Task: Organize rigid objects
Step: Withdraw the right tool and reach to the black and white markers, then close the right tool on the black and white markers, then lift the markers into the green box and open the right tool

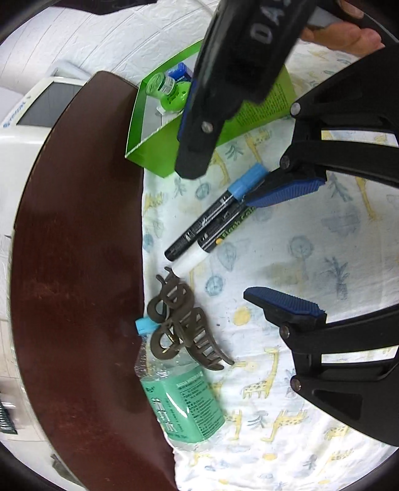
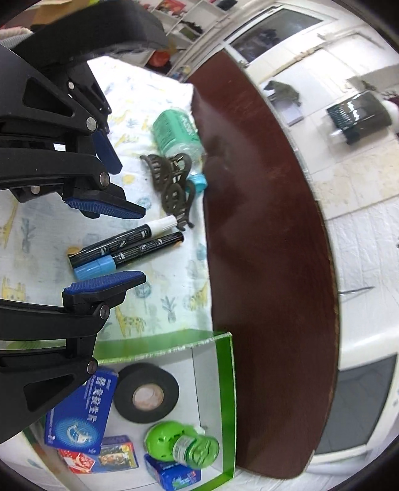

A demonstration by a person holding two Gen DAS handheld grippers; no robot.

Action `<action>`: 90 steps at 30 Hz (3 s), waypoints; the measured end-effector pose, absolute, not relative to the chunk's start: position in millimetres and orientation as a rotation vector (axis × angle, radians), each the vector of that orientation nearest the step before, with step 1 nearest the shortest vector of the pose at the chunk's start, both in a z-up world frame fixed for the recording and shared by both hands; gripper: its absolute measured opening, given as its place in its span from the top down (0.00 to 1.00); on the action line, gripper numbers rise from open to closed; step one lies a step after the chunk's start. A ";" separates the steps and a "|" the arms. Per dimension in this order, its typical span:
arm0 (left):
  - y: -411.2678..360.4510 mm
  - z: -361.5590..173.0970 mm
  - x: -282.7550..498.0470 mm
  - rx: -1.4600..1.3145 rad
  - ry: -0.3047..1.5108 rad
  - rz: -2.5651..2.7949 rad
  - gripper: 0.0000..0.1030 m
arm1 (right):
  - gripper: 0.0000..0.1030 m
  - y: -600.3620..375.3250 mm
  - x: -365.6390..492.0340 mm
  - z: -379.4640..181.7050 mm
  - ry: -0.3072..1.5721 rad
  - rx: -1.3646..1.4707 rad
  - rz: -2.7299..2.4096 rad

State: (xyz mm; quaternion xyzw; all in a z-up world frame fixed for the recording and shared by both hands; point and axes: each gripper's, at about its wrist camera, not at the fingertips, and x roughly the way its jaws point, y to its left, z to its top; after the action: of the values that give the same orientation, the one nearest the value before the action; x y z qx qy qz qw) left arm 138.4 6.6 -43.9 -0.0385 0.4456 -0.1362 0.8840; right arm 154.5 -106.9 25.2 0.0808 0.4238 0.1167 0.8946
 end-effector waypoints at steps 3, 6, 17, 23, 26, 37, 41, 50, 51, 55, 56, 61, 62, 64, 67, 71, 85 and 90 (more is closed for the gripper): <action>19.5 -48.3 142.8 -0.107 0.936 -0.278 0.49 | 0.63 -98.1 166.1 10.9 0.916 0.127 0.222; 33.0 -52.4 145.2 -0.116 0.938 -0.251 0.49 | 0.63 -92.3 176.9 -2.9 0.949 0.107 0.203; 67.7 -64.7 154.5 -0.165 0.953 -0.220 0.49 | 0.63 -85.8 194.5 -34.8 1.062 0.152 0.270; 76.0 -61.4 148.2 -0.176 0.952 -0.223 0.49 | 0.66 -84.7 189.0 -35.2 1.099 0.309 0.422; 75.8 -59.3 144.6 -0.169 0.953 -0.249 0.49 | 0.66 -91.2 185.1 -28.2 1.057 0.248 0.334; 47.0 -66.1 141.6 0.017 0.964 -0.263 0.55 | 0.66 -73.7 193.4 -36.1 1.069 0.262 0.320; 41.6 -67.9 152.7 -0.003 0.974 -0.318 0.85 | 0.75 -57.8 194.1 -37.9 1.055 0.155 0.292; 34.9 -69.4 150.9 -0.007 0.982 -0.336 0.86 | 0.82 -59.0 190.0 -36.8 1.045 0.070 0.265; 32.3 -68.8 151.4 0.011 0.973 -0.328 0.86 | 0.82 -56.8 191.5 -38.8 1.051 0.058 0.266; 14.1 -71.6 158.1 0.089 0.959 -0.288 0.85 | 0.82 -33.2 195.1 -40.6 1.038 -0.031 0.238; 12.5 -72.6 159.0 0.095 0.950 -0.286 0.85 | 0.82 -33.1 196.8 -41.6 1.031 -0.027 0.238; 18.0 -67.5 157.0 0.023 0.939 -0.304 0.87 | 0.83 -45.6 190.3 -35.6 1.024 0.054 0.299; 19.2 -62.5 154.0 0.012 0.924 -0.309 0.87 | 0.83 -51.1 187.1 -30.5 1.010 0.079 0.311; 19.0 -49.9 148.5 0.004 0.898 -0.311 0.87 | 0.83 -58.9 181.2 -19.8 0.986 0.119 0.337; 12.6 -26.8 136.7 0.009 0.846 -0.317 0.87 | 0.83 -70.9 172.5 0.1 0.931 0.155 0.349; 0.3 -2.2 125.0 -0.008 0.798 -0.350 0.87 | 0.83 -90.3 152.6 27.0 0.853 0.207 0.362; -96.6 43.7 104.6 0.048 0.724 -0.497 0.87 | 0.83 -234.3 103.3 63.5 0.695 0.376 0.179; -131.6 40.3 110.8 0.070 0.757 -0.532 0.87 | 0.83 -274.6 102.9 55.0 0.695 0.418 0.126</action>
State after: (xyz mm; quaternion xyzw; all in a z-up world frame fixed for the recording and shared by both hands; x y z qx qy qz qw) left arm 110.8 -131.6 40.3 0.0336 0.3652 -0.2567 0.8942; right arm 102.9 -274.6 55.0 0.2032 0.3380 0.0613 0.9169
